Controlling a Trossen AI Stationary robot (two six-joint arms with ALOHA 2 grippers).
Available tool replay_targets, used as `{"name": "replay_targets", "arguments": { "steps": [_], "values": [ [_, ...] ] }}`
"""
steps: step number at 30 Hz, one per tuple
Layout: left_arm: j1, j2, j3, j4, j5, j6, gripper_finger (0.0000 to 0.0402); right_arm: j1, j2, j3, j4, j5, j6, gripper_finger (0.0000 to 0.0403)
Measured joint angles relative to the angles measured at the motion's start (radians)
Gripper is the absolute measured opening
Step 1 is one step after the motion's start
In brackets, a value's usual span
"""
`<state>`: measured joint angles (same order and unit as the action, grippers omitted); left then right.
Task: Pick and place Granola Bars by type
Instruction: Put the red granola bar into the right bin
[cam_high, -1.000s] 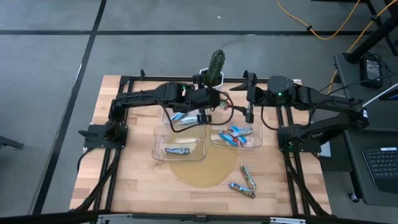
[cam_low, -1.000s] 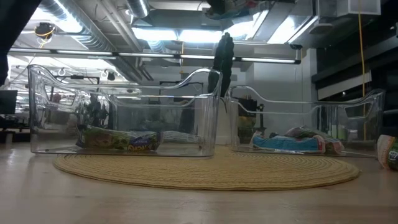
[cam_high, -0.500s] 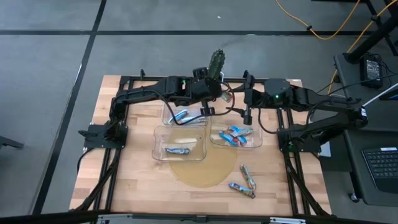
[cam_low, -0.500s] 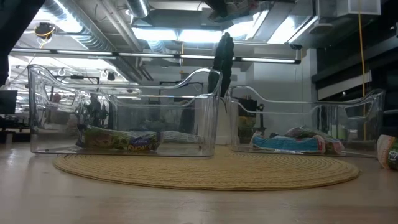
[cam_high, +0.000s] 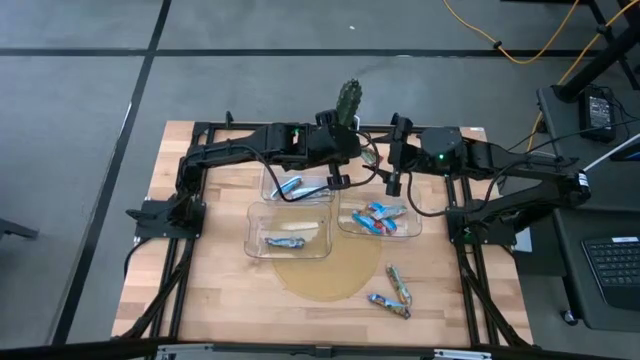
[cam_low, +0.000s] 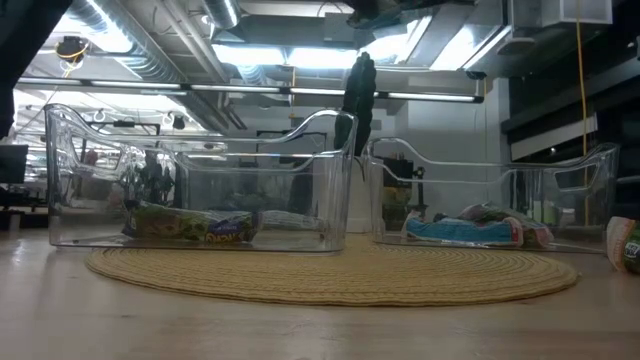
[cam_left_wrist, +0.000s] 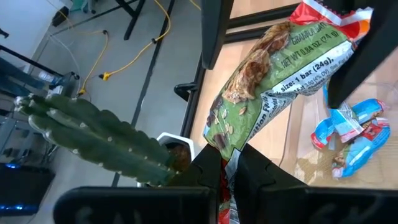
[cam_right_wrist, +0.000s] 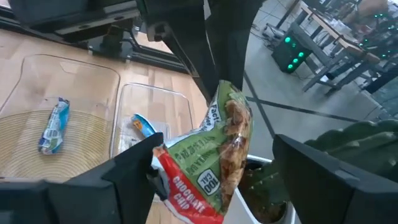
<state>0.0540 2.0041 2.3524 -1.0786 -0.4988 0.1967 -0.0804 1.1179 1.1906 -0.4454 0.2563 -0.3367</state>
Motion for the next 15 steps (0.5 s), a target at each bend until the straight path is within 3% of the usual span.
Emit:
{"name": "replay_targets", "arguments": {
  "steps": [15],
  "values": [
    [-0.001,0.0,0.0,-0.001,-0.029,0.012,0.0016,0.01,0.0,0.0,0.0,0.013,0.017,0.0126]
  ]
}}
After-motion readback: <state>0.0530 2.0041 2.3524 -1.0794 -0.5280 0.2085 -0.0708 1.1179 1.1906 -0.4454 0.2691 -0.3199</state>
